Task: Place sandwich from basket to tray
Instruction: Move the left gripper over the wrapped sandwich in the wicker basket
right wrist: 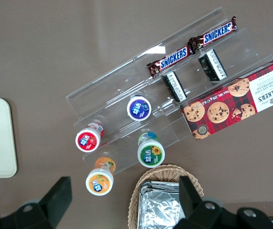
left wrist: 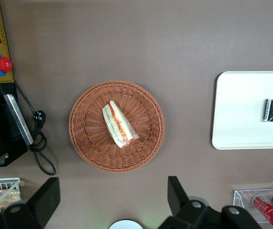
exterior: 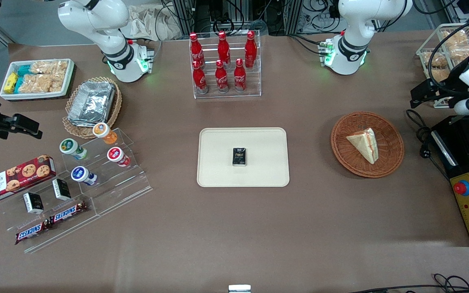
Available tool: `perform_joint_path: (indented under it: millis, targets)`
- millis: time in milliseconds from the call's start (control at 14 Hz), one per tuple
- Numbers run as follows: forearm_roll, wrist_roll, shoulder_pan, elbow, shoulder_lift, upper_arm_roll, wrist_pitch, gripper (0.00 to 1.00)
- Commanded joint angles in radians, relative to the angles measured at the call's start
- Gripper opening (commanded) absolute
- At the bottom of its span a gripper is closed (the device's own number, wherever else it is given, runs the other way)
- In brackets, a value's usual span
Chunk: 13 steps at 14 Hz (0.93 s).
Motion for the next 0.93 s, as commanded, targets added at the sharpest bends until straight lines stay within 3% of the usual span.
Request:
perform_joint_path:
  millis: [0, 214, 500, 857]
  targets:
    - [0.000, -0.003, 0.010, 0.028, 0.016, -0.008, -0.016, 1.00]
    - [0.015, -0.032, 0.010, 0.029, 0.027, -0.009, -0.016, 1.00]
    - [0.020, -0.367, 0.004, 0.000, 0.036, -0.018, 0.005, 1.00]
    - [0.025, -0.564, 0.003, -0.277, -0.068, -0.018, 0.237, 1.00]
